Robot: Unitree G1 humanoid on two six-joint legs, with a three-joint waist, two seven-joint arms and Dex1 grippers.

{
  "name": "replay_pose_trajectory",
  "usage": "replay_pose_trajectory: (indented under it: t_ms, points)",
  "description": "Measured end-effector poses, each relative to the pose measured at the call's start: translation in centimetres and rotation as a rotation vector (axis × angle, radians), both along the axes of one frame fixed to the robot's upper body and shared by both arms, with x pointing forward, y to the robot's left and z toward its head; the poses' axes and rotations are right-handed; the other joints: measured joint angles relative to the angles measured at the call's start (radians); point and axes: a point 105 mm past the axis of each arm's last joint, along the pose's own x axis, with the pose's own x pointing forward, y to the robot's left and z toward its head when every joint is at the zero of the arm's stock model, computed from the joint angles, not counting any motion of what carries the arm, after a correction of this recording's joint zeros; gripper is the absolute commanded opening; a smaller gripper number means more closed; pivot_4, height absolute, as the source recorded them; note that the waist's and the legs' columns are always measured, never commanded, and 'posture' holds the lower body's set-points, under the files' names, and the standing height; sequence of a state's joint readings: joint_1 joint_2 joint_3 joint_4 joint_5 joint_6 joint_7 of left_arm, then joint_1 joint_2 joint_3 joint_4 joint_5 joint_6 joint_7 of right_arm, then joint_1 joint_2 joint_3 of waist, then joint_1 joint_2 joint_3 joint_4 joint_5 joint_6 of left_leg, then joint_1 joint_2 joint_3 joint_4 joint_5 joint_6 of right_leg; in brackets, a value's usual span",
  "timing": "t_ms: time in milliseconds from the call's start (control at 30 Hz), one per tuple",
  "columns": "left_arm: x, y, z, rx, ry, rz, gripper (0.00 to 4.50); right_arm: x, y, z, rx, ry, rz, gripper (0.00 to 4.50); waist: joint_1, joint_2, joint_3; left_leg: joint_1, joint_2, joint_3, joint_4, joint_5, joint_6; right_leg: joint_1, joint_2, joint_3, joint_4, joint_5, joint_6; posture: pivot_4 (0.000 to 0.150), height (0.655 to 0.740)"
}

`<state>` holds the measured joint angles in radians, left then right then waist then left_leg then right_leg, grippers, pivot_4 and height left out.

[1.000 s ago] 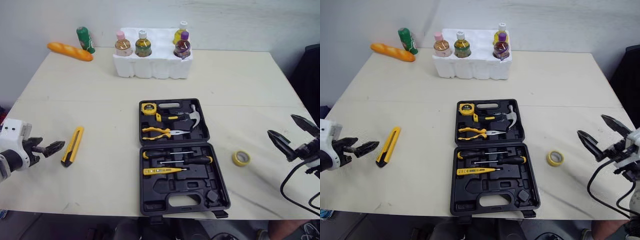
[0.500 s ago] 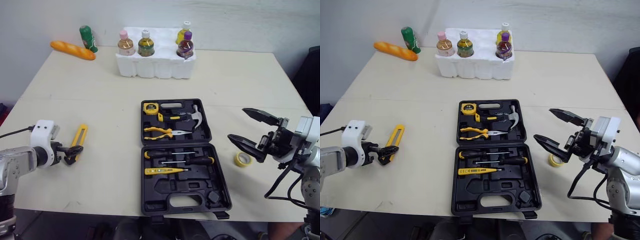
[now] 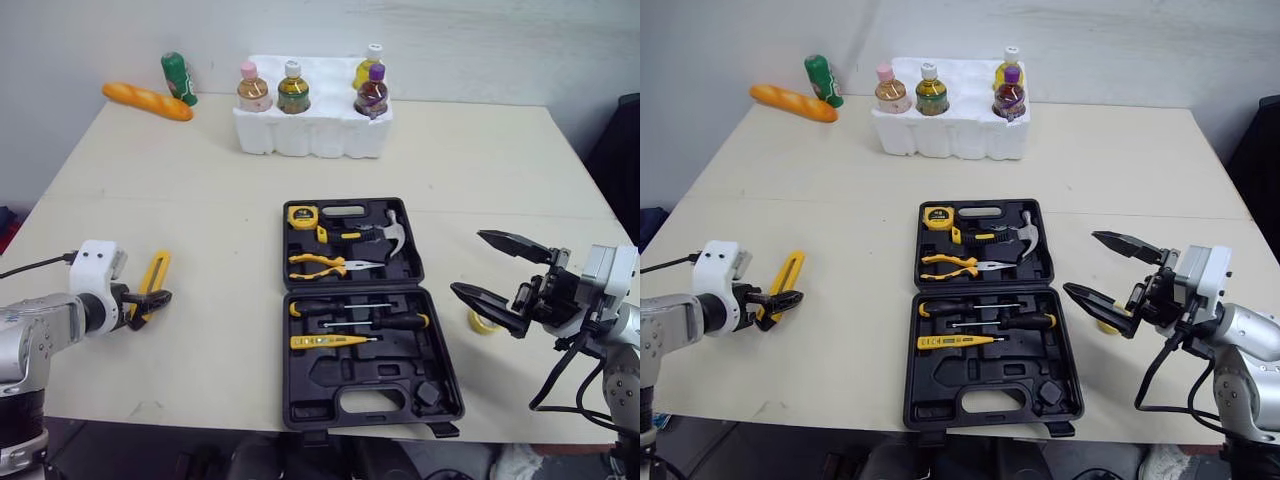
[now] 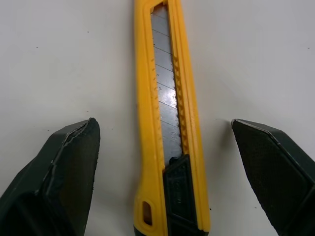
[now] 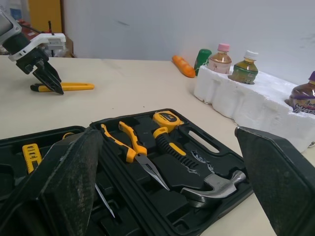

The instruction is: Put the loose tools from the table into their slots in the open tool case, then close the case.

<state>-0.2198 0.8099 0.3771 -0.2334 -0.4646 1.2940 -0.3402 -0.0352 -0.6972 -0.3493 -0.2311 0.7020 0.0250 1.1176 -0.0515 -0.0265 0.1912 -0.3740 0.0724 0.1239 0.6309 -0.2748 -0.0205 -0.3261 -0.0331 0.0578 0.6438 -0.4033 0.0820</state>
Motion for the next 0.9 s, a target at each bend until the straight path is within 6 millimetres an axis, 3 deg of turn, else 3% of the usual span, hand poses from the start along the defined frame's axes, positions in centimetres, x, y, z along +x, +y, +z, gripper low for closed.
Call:
replay_pose_trajectory:
  t_ms: [67,200,233,567,600,667,733,767,833,900]
  points:
    - [-0.1,0.0,-0.1,0.007,0.002,0.002,3.25,0.0,0.1,0.1,-0.004,-0.004,0.012,4.5,0.001,0.0,0.0,0.0,0.0,0.0,0.0,0.0,0.0,0.0,0.0,0.0,0.0,0.0,0.0,0.15,0.74]
    - [-0.9,0.3,-0.9,-0.002,0.008,0.025,1.47,-0.3,0.6,0.1,-0.023,-0.008,0.067,4.5,0.001,0.0,0.0,0.001,0.0,0.0,0.0,0.0,0.0,0.001,0.0,0.0,0.0,0.0,0.0,0.15,0.74]
    - [-1.0,0.3,-1.0,-0.005,0.005,0.027,1.25,-0.3,0.7,0.0,-0.027,-0.006,0.08,4.5,0.0,0.001,0.0,0.002,0.0,0.0,0.0,0.0,0.0,0.002,0.0,0.0,0.0,0.0,0.0,0.15,0.74]
    - [-0.1,-0.3,-0.5,-0.057,-0.127,-0.001,1.25,-0.3,0.9,-0.8,-0.073,0.007,0.094,4.5,0.011,0.003,-0.002,0.003,-0.003,-0.001,0.0,0.001,0.002,0.003,-0.003,-0.001,0.001,0.0,0.0,0.15,0.74]
    - [0.6,-1.4,0.3,-0.078,-0.181,-0.072,1.25,-0.3,0.5,-1.1,-0.09,0.02,0.085,4.5,0.018,0.002,-0.001,0.002,-0.004,-0.001,0.0,0.001,0.003,0.003,-0.004,-0.002,0.001,0.0,0.0,0.15,0.74]
    - [2.1,-5.2,4.1,-0.127,-0.348,-0.285,1.25,0.0,-0.8,-1.4,-0.147,0.05,0.063,4.5,0.035,-0.005,0.003,-0.003,-0.006,-0.004,0.001,0.004,0.003,0.001,-0.007,-0.007,0.0,0.001,0.001,0.15,0.74]
    - [2.0,-9.1,8.7,-0.103,-0.518,-0.531,1.25,-0.2,-2.0,-0.8,-0.21,0.043,0.053,4.5,0.038,-0.006,0.003,-0.002,-0.008,-0.003,0.0,0.002,0.004,0.004,-0.009,-0.007,-0.004,0.002,0.003,0.15,0.74]
    - [1.6,-10.4,10.0,-0.09,-0.554,-0.615,1.25,-0.5,-2.5,-0.7,-0.236,0.04,0.049,4.5,0.037,-0.003,0.001,-0.001,-0.008,-0.002,0.0,0.001,0.006,0.006,-0.009,-0.006,-0.008,0.002,0.003,0.15,0.74]
    - [1.2,-13.1,10.9,-0.136,-0.564,-0.754,1.25,-1.0,-3.5,-1.0,-0.26,0.065,0.039,4.5,0.036,0.0,0.0,-0.001,-0.008,0.0,-0.001,0.0,0.007,0.006,-0.008,-0.004,-0.01,0.002,0.004,0.15,0.74]
    - [0.5,-15.6,10.5,-0.202,-0.527,-0.885,1.25,-1.2,-4.0,-1.6,-0.267,0.088,0.029,4.5,0.031,-0.001,0.0,-0.004,-0.006,0.0,0.0,0.001,0.007,0.003,-0.005,-0.003,-0.011,0.002,0.004,0.15,0.74]
